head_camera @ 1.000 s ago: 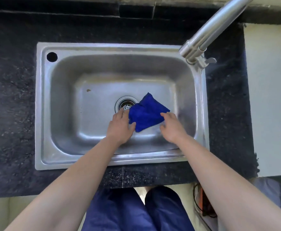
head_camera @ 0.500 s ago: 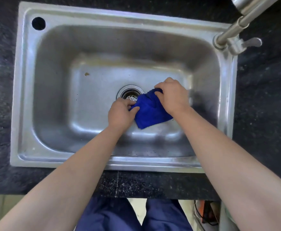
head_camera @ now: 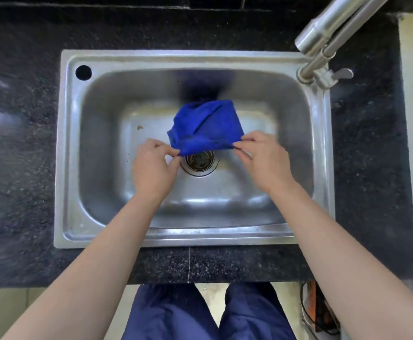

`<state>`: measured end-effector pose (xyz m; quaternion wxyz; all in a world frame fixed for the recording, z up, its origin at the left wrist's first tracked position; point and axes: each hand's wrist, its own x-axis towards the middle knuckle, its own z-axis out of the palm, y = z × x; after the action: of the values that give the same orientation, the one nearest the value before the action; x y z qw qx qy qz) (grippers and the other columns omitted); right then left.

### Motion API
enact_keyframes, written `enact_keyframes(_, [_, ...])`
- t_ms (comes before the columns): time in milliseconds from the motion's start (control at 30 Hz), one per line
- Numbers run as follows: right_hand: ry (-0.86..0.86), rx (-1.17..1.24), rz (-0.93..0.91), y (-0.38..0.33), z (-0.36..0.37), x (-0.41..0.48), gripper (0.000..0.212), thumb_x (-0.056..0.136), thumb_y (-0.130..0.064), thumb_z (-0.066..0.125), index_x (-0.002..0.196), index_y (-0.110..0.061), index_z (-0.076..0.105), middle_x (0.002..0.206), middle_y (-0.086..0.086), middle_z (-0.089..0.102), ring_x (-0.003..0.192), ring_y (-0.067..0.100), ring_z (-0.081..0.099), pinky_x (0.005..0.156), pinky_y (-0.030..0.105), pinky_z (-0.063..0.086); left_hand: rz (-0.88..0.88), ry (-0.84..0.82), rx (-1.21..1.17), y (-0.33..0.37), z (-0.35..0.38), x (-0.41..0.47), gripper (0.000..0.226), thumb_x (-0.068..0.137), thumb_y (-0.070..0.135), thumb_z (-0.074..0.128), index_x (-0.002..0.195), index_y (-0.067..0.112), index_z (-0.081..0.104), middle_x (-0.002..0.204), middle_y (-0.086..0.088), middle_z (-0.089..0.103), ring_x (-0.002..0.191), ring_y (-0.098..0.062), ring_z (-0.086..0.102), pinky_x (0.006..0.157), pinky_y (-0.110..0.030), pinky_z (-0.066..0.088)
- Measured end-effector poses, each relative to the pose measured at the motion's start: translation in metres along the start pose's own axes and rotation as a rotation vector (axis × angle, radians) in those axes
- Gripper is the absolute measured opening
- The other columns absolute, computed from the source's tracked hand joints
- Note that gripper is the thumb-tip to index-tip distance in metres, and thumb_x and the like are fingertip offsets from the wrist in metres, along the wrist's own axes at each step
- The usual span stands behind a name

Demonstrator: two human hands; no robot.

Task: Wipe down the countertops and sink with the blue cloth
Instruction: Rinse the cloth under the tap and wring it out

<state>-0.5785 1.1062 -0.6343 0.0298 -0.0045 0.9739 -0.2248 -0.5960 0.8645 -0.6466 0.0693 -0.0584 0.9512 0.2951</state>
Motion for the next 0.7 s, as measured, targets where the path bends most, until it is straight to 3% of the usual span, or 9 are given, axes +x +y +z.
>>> enact_keyframes(67, [-0.448,-0.129,0.082,0.006,0.01,-0.018,0.025,0.099,-0.035,0.058,0.12,-0.033,0.071,0.13,0.0,0.06,0.12,0.026,0.056,0.088,0.037,0.051,-0.066,-0.295,0.233,-0.016,0.007,-0.009,0.01,0.088,0.025,0.067,0.089,0.021,0.076,0.109,-0.005,0.061,0.104,-0.029,0.055,0.081,-0.038,0.049])
enact_keyframes(100, [-0.499,-0.115,0.13,0.009,0.011,-0.025,0.027,0.1,-0.036,0.055,0.123,-0.033,0.069,0.134,0.0,0.057,0.124,0.025,0.053,0.091,0.037,0.049,-0.075,-0.379,0.277,-0.021,0.008,-0.014,0.014,0.089,0.026,0.064,0.095,0.022,0.076,0.115,-0.007,0.06,0.109,-0.031,0.054,0.084,-0.038,0.049])
enact_keyframes(167, [-0.315,0.039,0.232,0.012,0.0,-0.031,0.029,0.1,-0.034,0.054,0.125,-0.029,0.068,0.135,-0.002,0.058,0.124,0.021,0.054,0.093,0.032,0.044,-0.076,-0.479,0.268,-0.022,0.01,-0.022,0.033,0.092,0.033,0.062,0.122,0.021,0.066,0.138,-0.009,0.05,0.129,-0.031,0.041,0.098,-0.04,0.044])
enact_keyframes(233, [-0.032,0.153,0.309,0.017,-0.017,-0.027,0.028,0.099,-0.031,0.057,0.124,-0.023,0.068,0.129,-0.001,0.062,0.115,0.019,0.059,0.094,0.029,0.043,-0.055,-0.577,0.257,-0.018,0.014,-0.026,0.06,0.093,0.04,0.061,0.147,0.02,0.043,0.157,-0.012,0.028,0.144,-0.031,0.024,0.111,-0.041,0.034])
enact_keyframes(333, [0.379,0.273,0.416,0.022,-0.049,-0.011,0.03,0.094,-0.024,0.061,0.122,-0.012,0.06,0.121,0.003,0.053,0.098,0.014,0.057,0.088,0.026,0.045,0.009,-0.703,0.343,-0.012,0.026,-0.033,0.079,0.093,0.048,0.056,0.157,0.024,0.018,0.165,-0.008,-0.003,0.15,-0.029,0.008,0.116,-0.043,0.03])
enact_keyframes(400, [0.595,0.353,0.47,0.027,-0.066,0.003,0.047,0.088,-0.024,0.066,0.129,-0.009,0.05,0.127,0.006,0.043,0.096,0.015,0.056,0.084,0.023,0.046,0.025,-0.793,0.391,-0.012,0.035,-0.039,0.081,0.092,0.051,0.055,0.157,0.026,0.014,0.163,-0.007,-0.017,0.15,-0.029,0.004,0.116,-0.043,0.03])
enact_keyframes(500, [0.602,0.447,0.513,0.041,-0.079,0.023,0.082,0.086,-0.027,0.067,0.154,-0.015,0.024,0.149,0.006,0.031,0.113,0.015,0.053,0.097,0.024,0.049,0.021,-0.853,0.417,-0.015,0.043,-0.045,0.08,0.092,0.051,0.056,0.156,0.025,0.017,0.16,-0.01,-0.027,0.15,-0.031,0.0,0.117,-0.044,0.028])
enact_keyframes(567, [0.504,0.501,0.499,0.046,-0.078,0.036,0.08,0.089,-0.024,0.065,0.157,-0.017,0.022,0.153,0.002,0.034,0.128,0.014,0.049,0.107,0.036,0.046,-0.006,-0.823,0.377,-0.015,0.043,-0.043,0.077,0.093,0.05,0.055,0.156,0.024,0.019,0.162,-0.008,-0.023,0.15,-0.03,0.002,0.118,-0.042,0.027])
enact_keyframes(700, [0.528,0.492,0.457,0.044,-0.064,0.036,0.062,0.088,-0.019,0.057,0.147,-0.02,0.038,0.143,-0.007,0.048,0.125,0.012,0.051,0.1,0.044,0.05,-0.049,-0.772,0.28,-0.02,0.041,-0.04,0.073,0.095,0.046,0.053,0.156,0.02,0.023,0.165,-0.002,-0.013,0.15,-0.027,0.008,0.118,-0.038,0.024])
